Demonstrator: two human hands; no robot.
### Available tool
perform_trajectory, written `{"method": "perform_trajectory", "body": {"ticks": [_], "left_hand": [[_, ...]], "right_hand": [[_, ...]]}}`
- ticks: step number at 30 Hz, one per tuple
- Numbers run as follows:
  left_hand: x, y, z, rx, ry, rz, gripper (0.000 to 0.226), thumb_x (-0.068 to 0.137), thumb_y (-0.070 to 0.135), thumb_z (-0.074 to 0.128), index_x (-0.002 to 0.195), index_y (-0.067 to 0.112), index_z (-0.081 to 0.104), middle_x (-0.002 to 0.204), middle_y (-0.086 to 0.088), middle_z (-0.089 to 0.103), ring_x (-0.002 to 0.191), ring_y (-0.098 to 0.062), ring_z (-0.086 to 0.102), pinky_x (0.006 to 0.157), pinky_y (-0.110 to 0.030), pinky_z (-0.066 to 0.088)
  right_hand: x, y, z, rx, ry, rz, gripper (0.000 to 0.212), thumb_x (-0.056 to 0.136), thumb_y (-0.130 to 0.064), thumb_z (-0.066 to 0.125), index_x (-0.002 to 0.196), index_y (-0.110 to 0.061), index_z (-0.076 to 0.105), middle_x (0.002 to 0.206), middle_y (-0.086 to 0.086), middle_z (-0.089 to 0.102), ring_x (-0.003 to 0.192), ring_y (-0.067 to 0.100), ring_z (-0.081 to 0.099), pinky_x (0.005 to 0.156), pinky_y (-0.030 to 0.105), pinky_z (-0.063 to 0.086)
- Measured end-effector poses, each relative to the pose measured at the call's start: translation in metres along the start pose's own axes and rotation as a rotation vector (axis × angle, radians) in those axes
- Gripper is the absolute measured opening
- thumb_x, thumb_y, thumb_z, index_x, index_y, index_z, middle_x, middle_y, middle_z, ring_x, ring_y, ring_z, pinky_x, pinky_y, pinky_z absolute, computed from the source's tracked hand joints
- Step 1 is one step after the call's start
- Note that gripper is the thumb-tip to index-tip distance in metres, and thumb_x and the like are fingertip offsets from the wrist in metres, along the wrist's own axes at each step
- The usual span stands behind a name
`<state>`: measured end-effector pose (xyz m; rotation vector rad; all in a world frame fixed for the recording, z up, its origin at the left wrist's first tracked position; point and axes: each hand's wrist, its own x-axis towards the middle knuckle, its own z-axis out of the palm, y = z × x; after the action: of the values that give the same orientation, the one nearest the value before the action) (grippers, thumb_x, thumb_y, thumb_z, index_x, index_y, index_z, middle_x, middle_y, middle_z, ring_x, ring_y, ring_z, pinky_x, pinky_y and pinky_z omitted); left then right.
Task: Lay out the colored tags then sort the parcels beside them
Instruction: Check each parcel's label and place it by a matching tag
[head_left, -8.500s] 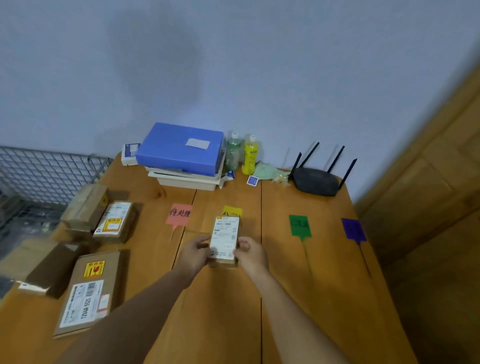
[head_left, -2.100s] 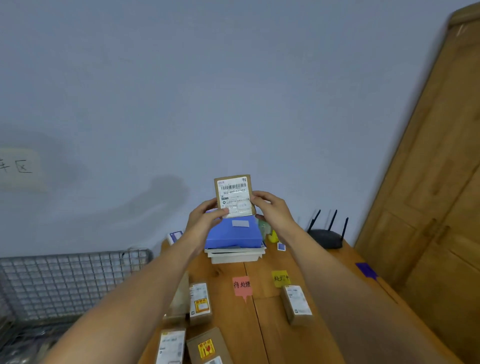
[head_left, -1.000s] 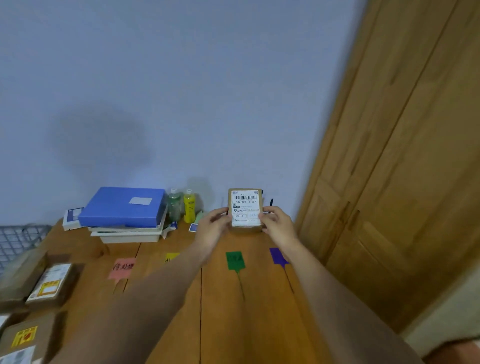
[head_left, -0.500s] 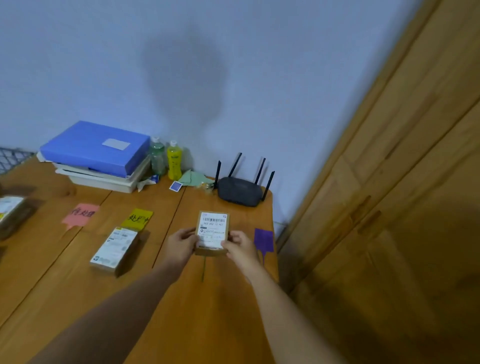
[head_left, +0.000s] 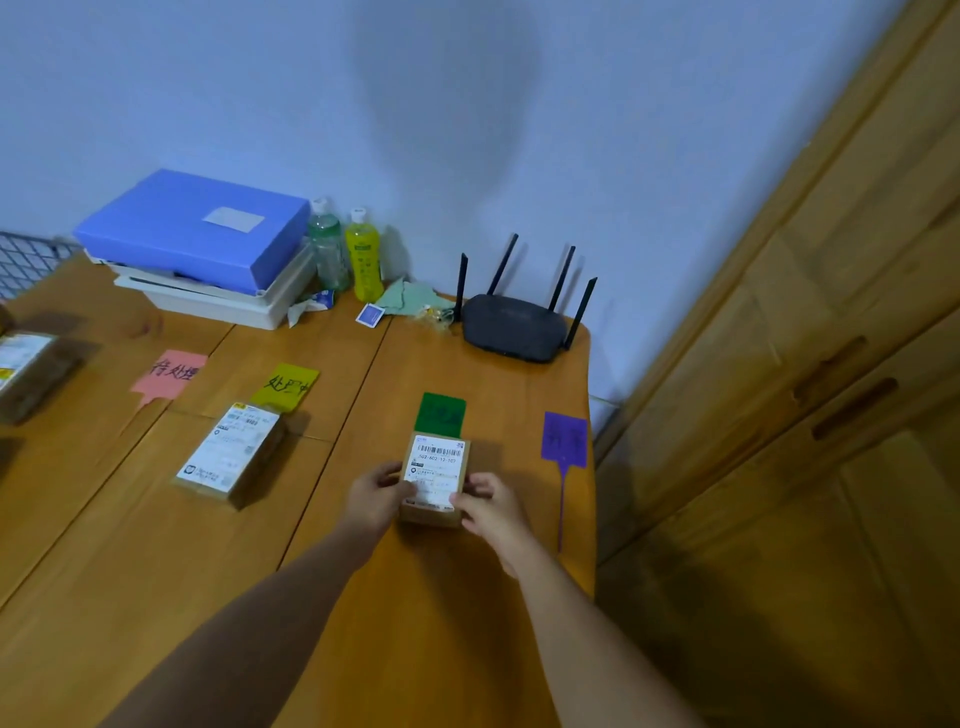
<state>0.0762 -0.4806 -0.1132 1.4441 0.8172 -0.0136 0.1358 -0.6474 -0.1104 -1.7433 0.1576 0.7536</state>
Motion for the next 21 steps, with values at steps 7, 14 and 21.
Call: {"method": "perform_trajectory", "body": {"ticks": [7, 14, 21], "left_hand": [[0.001, 0.002, -0.007, 0.052, -0.003, -0.006, 0.040, 0.091, -0.001, 0.067, 0.131, 0.006, 0.062, 0.114, -0.016, 0.070, 0.102, -0.031, 0.070, 0.089, -0.046, 0.059], [-0.006, 0.007, -0.014, 0.130, 0.023, -0.011, 0.049, 0.095, 0.007, 0.062, 0.143, 0.005, 0.053, 0.124, -0.015, 0.066, 0.106, -0.028, 0.066, 0.083, -0.039, 0.055], [-0.030, 0.047, -0.028, 0.418, 0.103, 0.164, 0.057, 0.099, 0.037, 0.060, 0.151, 0.018, 0.046, 0.152, -0.010, 0.046, 0.135, -0.029, 0.047, 0.103, -0.043, 0.045]], "right_hand": [[-0.006, -0.008, 0.000, -0.074, -0.039, 0.029, 0.040, 0.092, -0.014, 0.071, 0.127, -0.017, 0.052, 0.106, -0.013, 0.054, 0.109, 0.015, 0.060, 0.088, 0.029, 0.054], [-0.011, -0.020, 0.011, -0.209, -0.047, 0.011, 0.035, 0.093, -0.028, 0.068, 0.125, -0.022, 0.053, 0.118, -0.007, 0.058, 0.112, 0.016, 0.059, 0.102, 0.040, 0.052], [-0.042, -0.062, 0.002, -0.624, 0.164, -0.267, 0.038, 0.099, -0.044, 0.053, 0.133, -0.028, 0.054, 0.141, -0.004, 0.055, 0.126, 0.018, 0.052, 0.101, 0.037, 0.045]]}}
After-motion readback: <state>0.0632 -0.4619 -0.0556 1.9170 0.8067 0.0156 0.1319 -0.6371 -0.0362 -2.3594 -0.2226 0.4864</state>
